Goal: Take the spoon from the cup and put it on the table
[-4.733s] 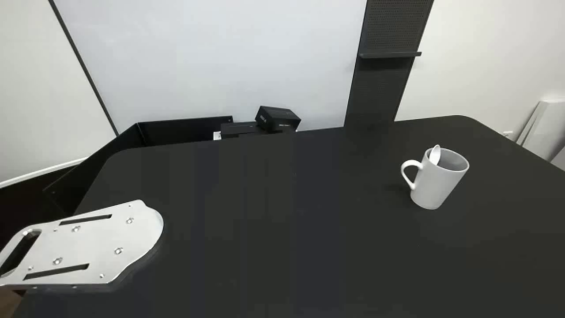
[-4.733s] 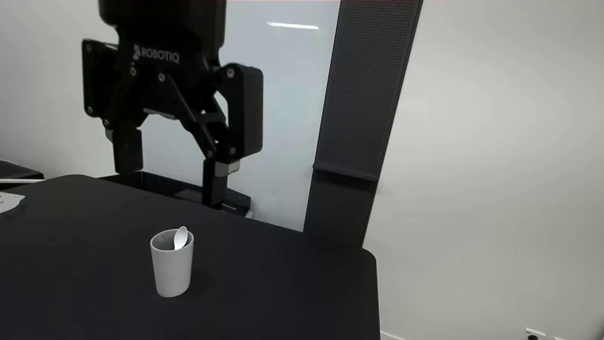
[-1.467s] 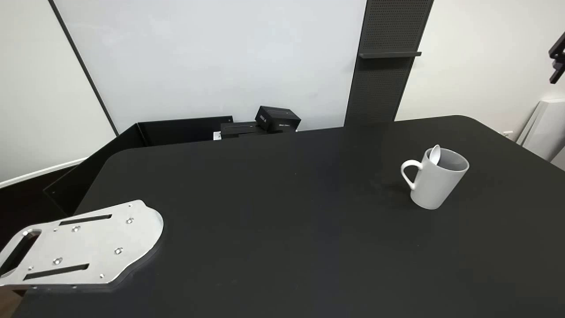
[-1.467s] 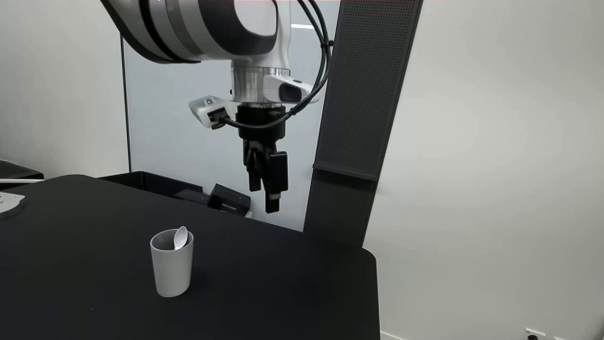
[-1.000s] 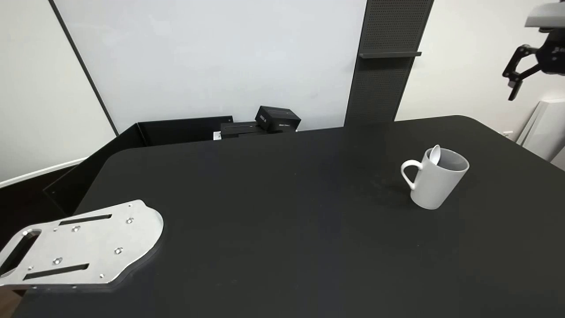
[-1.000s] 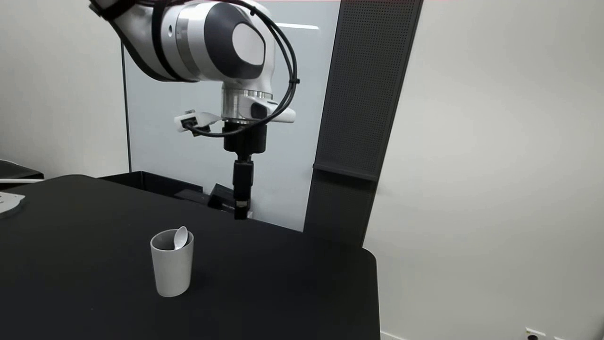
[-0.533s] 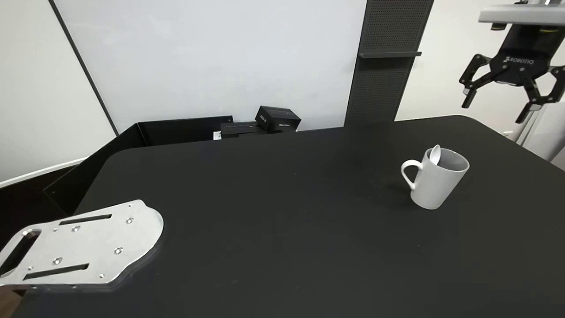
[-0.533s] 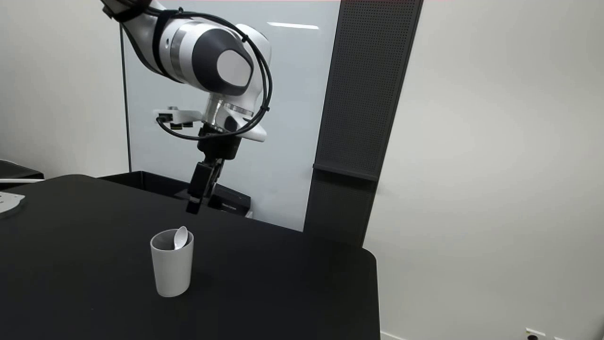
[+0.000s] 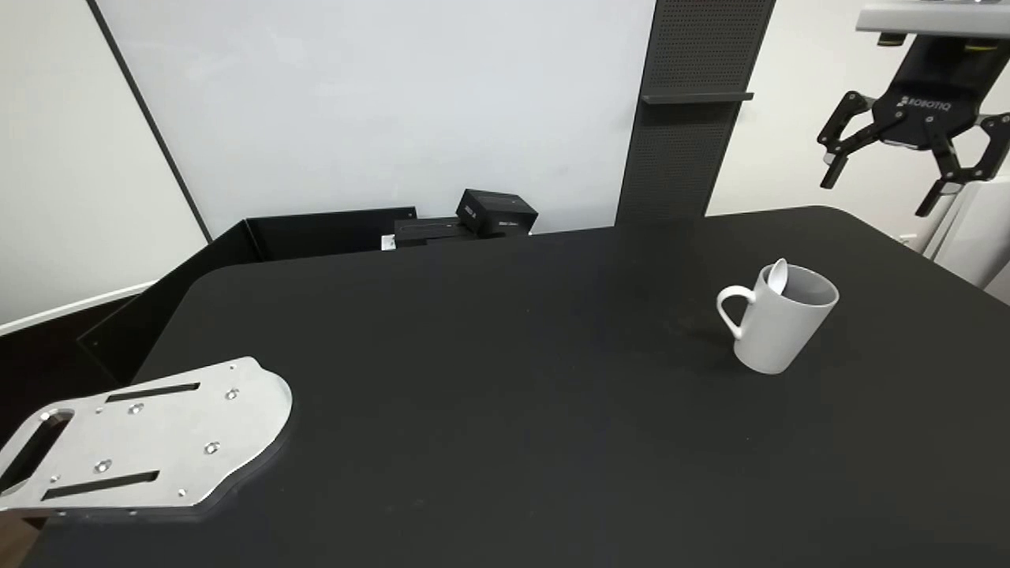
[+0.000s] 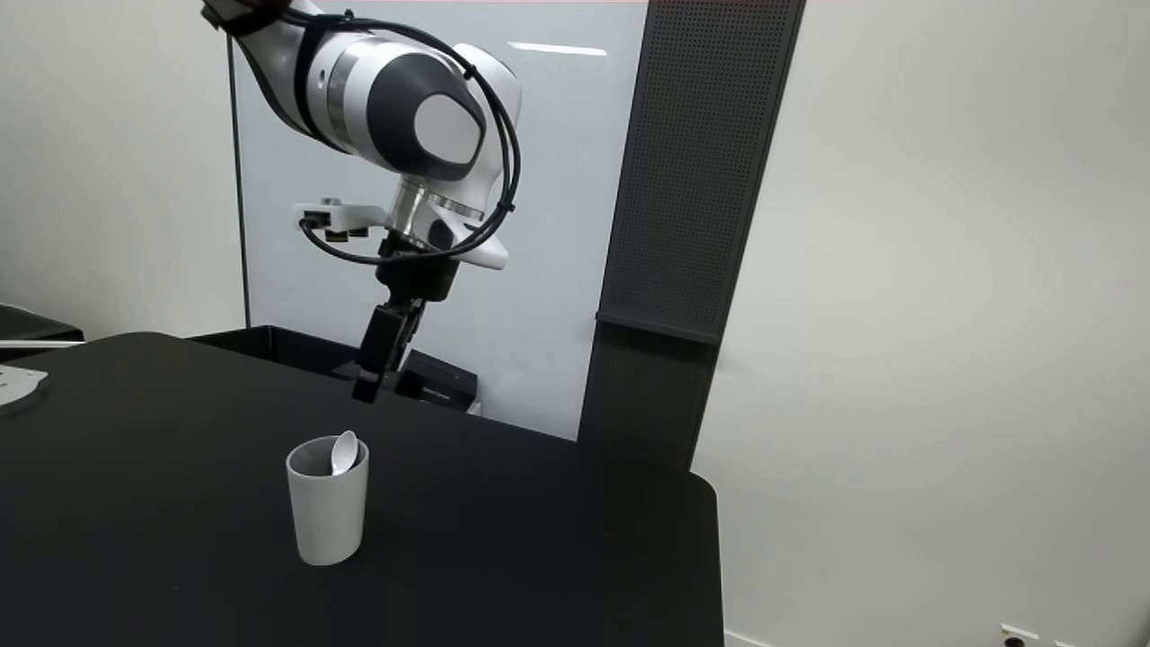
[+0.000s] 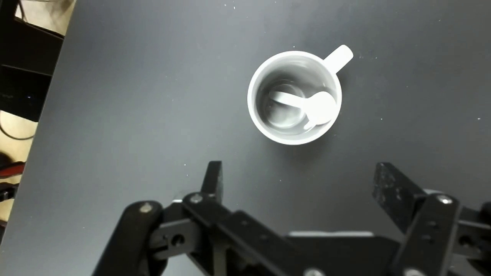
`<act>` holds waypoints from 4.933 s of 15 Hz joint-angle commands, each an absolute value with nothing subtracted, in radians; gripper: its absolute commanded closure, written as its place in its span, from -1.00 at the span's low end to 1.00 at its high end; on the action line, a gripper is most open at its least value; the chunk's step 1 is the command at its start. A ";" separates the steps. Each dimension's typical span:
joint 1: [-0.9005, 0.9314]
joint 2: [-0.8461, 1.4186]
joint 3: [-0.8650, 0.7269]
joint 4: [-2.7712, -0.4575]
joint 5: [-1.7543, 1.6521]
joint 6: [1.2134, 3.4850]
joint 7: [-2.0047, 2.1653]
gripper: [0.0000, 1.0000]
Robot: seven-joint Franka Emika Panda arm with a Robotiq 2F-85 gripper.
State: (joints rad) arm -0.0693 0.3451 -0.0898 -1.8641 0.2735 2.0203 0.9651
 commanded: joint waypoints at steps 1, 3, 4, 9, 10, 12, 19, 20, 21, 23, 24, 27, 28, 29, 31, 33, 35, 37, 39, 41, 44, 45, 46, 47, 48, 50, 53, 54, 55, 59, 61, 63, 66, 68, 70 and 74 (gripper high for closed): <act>-0.063 0.346 -0.097 -1.862 0.276 2.017 0.963 -1.00; -0.063 0.346 -0.097 -1.862 0.276 2.017 0.963 -1.00; -0.060 0.358 -0.098 -1.851 0.270 2.011 0.973 -1.00; -0.026 0.433 -0.116 -1.811 0.198 2.035 1.073 -1.00; -0.020 0.445 -0.117 -1.807 0.192 2.051 1.084 -1.00; -0.011 0.472 -0.114 -1.795 0.187 2.074 1.095 -1.00; 0.033 0.535 -0.115 -1.758 0.168 2.173 1.173 -1.00; 0.039 0.539 -0.114 -1.757 0.169 2.184 1.188 -1.00; 0.043 0.545 -0.111 -1.754 0.175 2.187 1.202 -1.00; 0.052 0.551 -0.108 -1.751 0.177 2.185 1.228 -1.00; 0.056 0.553 -0.107 -1.751 0.174 2.185 1.235 -1.00; 0.065 0.562 -0.105 -1.745 0.171 2.177 1.249 -1.00; 0.067 0.565 -0.105 -1.745 0.170 2.178 1.252 -1.00; 0.070 0.567 -0.104 -1.747 0.170 2.183 1.254 -1.00; 0.076 0.569 -0.104 -1.751 0.167 2.186 1.260 -1.00; 0.082 0.572 -0.104 -1.753 0.164 2.185 1.269 -1.00; 0.087 0.573 -0.105 -1.755 0.159 2.185 1.275 -1.00; 0.089 0.572 -0.105 -1.759 0.159 2.186 1.279 -1.00; 0.091 0.571 -0.107 -1.761 0.156 2.185 1.286 -1.00; 0.091 0.567 -0.106 -1.763 0.156 2.185 1.287 -1.00; 0.092 0.565 -0.105 -1.765 0.156 2.185 1.288 -1.00; 0.093 0.564 -0.105 -1.767 0.155 2.186 1.289 -1.00; 0.094 0.564 -0.105 -1.768 0.155 2.187 1.289 -1.00; 0.095 0.563 -0.105 -1.769 0.154 2.188 1.290 -1.00; 0.096 0.562 -0.105 -1.770 0.152 2.189 1.290 -1.00; 0.098 0.560 -0.106 -1.774 0.154 2.201 1.295 -0.48; 0.102 0.561 -0.108 -1.774 0.148 2.205 1.303 -0.02; 0.105 0.562 -0.108 -1.775 0.143 2.205 1.305 0.09; 0.107 0.562 -0.109 -1.776 0.136 2.206 1.308 0.21; 0.111 0.563 -0.109 -1.774 0.118 2.203 1.315 0.78; 0.113 0.558 -0.107 -1.777 0.112 2.202 1.318 0.97; 0.115 0.557 -0.106 -1.775 0.110 2.202 1.319 1.00; 0.119 0.552 -0.106 -1.777 0.102 2.207 1.319 0.28; 0.120 0.550 -0.105 -1.776 0.098 2.206 1.319 0.17; 0.121 0.547 -0.105 -1.777 0.098 2.206 1.318 -0.11; 0.121 0.542 -0.103 -1.778 0.101 2.208 1.318 -0.66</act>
